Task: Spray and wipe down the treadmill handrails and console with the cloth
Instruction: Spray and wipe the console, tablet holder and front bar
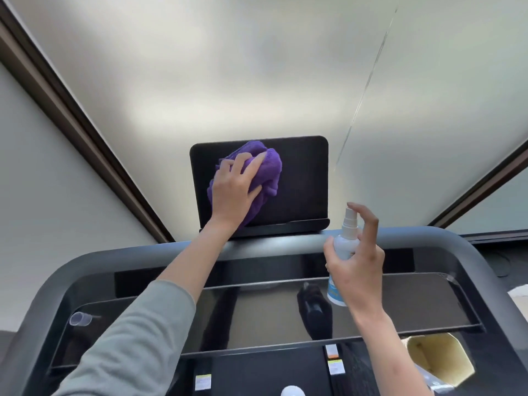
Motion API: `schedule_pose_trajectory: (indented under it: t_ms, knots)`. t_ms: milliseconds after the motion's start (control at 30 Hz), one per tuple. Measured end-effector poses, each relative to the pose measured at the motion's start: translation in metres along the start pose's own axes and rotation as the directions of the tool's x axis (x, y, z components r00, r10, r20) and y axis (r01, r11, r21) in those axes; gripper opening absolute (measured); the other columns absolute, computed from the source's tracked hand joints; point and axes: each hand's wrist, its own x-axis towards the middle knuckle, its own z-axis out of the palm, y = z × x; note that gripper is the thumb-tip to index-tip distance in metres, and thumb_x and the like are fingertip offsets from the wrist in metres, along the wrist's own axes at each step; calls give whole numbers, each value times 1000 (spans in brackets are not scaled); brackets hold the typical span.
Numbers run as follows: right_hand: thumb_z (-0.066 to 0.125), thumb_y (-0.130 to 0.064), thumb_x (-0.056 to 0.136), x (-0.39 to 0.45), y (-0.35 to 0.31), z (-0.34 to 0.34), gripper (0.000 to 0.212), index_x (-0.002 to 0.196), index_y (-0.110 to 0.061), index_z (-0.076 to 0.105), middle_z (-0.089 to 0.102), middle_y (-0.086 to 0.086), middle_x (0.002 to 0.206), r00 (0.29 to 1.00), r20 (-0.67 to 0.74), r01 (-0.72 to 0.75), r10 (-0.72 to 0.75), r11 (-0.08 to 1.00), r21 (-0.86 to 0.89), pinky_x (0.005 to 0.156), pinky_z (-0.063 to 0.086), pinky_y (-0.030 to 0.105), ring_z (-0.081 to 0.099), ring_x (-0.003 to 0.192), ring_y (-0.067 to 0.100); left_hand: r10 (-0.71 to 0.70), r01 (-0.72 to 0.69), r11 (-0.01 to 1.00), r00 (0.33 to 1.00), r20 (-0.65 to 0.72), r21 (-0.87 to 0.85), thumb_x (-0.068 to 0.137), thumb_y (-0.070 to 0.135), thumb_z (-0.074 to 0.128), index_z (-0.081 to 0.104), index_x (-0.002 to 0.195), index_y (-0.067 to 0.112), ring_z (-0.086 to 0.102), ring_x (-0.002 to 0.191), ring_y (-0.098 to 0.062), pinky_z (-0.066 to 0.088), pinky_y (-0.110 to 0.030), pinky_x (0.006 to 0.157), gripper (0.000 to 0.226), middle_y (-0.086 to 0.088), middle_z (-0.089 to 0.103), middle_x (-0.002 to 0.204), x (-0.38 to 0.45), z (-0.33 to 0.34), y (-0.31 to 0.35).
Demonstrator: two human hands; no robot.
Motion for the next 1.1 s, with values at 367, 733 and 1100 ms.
schedule_pose_trajectory:
  t_ms: [367, 733, 1100]
  knots:
    - [68, 9, 83, -20, -9, 13, 64, 126, -29, 40, 45, -10, 57, 999, 7, 35, -35, 999, 40, 53, 45, 16, 49, 48, 18, -138, 129, 962, 990, -19, -242, 80, 30, 71, 53, 137, 19, 52, 93, -26, 46, -38, 75, 61, -5, 58, 115, -40, 10, 50]
    - [68, 6, 84, -23, -7, -3, 64, 127, -32, 40, 50, -10, 63, 1000, -26, -19, 18, 1000, -20, 54, 51, 31, 53, 53, 20, 41, -40, 999, 997, 68, -18, 76, 54, 73, 68, 113, 20, 55, 81, -29, 40, -37, 67, 51, -2, 63, 103, -68, 56, 42]
    - [68, 4, 85, -43, -19, 7, 65, 128, -35, 39, 54, -2, 67, 999, 30, -17, 17, 1000, -9, 54, 55, 45, 55, 50, 27, -331, 328, 943, 943, 36, 57, 78, 50, 74, 66, 114, 12, 53, 90, -37, 42, -46, 76, 54, -12, 62, 107, -113, -6, -53]
